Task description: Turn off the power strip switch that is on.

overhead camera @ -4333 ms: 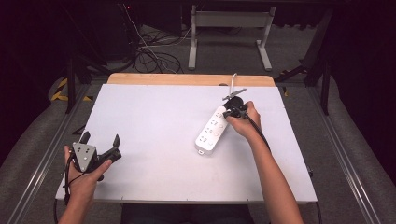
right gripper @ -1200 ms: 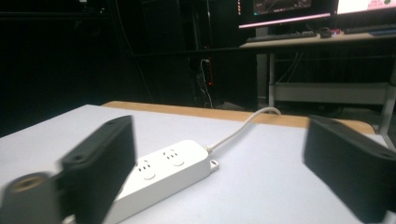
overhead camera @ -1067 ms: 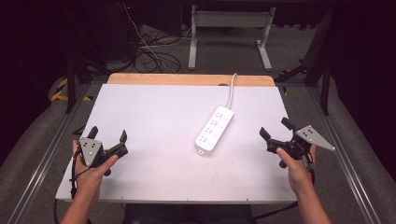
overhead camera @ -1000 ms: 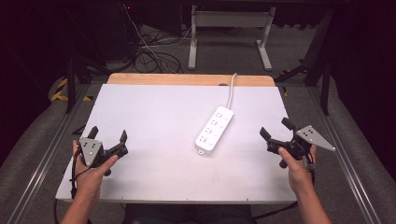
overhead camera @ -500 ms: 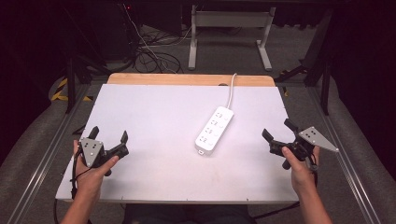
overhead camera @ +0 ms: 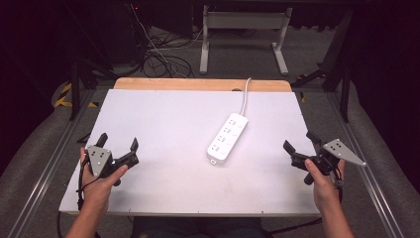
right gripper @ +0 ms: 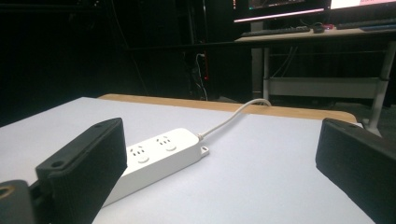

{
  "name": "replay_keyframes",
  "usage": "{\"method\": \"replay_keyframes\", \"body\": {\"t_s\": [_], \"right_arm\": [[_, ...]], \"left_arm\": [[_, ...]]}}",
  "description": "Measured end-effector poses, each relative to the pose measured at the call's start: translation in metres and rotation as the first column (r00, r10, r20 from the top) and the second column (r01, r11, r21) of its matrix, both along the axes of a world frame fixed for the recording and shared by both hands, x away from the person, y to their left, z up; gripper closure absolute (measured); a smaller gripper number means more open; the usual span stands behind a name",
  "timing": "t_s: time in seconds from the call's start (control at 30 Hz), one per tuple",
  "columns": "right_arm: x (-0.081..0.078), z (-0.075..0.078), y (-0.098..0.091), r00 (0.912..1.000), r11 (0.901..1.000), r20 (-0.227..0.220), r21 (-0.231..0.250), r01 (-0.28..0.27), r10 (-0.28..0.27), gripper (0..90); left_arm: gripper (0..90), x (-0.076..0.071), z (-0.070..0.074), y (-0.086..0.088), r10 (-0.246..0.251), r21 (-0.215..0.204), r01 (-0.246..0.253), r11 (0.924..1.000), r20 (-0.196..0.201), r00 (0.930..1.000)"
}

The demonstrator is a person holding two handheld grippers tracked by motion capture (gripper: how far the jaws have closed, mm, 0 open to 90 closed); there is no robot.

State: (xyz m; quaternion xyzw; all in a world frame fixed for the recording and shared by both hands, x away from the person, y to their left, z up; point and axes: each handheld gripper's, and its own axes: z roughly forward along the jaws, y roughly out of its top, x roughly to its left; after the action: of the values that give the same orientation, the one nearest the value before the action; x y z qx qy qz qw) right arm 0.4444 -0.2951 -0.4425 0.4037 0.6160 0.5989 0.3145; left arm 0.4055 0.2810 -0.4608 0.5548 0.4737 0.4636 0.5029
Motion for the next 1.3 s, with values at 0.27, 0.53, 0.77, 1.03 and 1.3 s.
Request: {"method": "replay_keyframes", "body": {"t_s": [0.27, 0.53, 0.77, 1.03, 1.3], "right_arm": [[0.0015, -0.0020, -0.0009, 1.0000, 0.9998, -0.004, -0.018, -0.005, 0.005, 2.9], [0.0006, -0.0024, -0.0047, 1.0000, 0.9999, -0.002, -0.011, -0.004, 0.004, 2.6], [0.0006, -0.0029, -0.0017, 0.9999, 0.9997, -0.003, -0.018, -0.014, 0.014, 2.8], [0.0026, -0.0037, 0.0007, 0.9996, 0.9993, -0.005, -0.027, -0.026, 0.026, 2.8], [0.0069, -0.0079, -0.0004, 0.9993, 0.9991, -0.020, -0.029, -0.031, 0.031, 2.9]], "left_arm": [[4.9, -0.0007, 0.0005, 0.0029, 0.015, 0.000, -0.015, 0.9999, 0.000, 0.9999], [4.9, 0.0002, 0.0006, 0.0011, 0.006, 0.002, -0.006, 1.0000, 0.001, 1.0000], [4.9, -0.0008, 0.0006, 0.0027, 0.014, -0.003, -0.013, 0.9999, 0.001, 0.9999], [4.9, -0.0012, 0.0004, 0.0041, 0.014, -0.001, -0.014, 0.9999, -0.001, 0.9999], [4.9, 0.0050, -0.0018, 0.0054, 0.023, -0.010, -0.023, 0.9997, -0.012, 0.9997]]}}
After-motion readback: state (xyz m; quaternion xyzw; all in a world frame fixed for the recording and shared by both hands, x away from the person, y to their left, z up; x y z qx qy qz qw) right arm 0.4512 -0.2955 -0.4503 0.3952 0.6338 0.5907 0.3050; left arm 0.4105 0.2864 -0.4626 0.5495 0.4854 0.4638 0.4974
